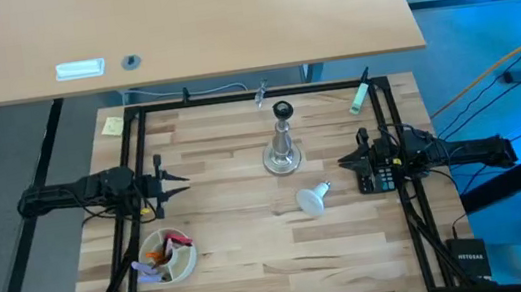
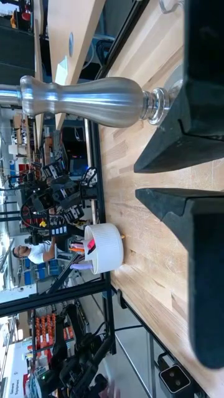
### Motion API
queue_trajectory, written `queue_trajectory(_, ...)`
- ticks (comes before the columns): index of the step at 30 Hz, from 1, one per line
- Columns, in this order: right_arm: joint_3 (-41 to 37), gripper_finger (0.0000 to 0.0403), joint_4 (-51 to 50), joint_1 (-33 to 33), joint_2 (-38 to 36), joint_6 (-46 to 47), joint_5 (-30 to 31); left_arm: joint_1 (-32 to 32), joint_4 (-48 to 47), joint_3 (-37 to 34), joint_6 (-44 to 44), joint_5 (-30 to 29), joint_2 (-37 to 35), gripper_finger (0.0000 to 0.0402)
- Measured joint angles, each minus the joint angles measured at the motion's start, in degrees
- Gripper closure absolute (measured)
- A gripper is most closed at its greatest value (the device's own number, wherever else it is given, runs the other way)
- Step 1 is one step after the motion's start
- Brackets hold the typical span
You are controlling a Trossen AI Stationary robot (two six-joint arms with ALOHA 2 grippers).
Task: Screw lightbulb
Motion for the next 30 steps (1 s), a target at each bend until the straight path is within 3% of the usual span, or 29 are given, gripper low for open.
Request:
queue_trajectory(7,-0.01,0.0347,0.0,0.0,0.0,0.0,0.0,0.02,0.01,0.0,0.14,-0.06,0.0,0.0311)
queue_trajectory(11,-0.01,0.0347,0.03,0.0,0.0,0.0,0.0,0.52,0.46,-0.07,6.55,-4.4,-0.07,0.0311)
queue_trajectory(20,-0.01,0.0347,0.2,0.0,0.0,0.0,0.02,0.46,0.5,-0.07,6.65,-4.33,-0.07,0.0311)
queue_trajectory(27,0.0,0.0347,0.57,0.0,0.0,0.0,0.08,0.49,10.05,-0.37,-14.55,-0.76,0.0,0.0311)
queue_trajectory(30,0.01,0.0347,3.5,0.0,-0.01,1.62,0.04,0.33,18.05,-0.35,-30.7,0.02,0.0,0.0311)
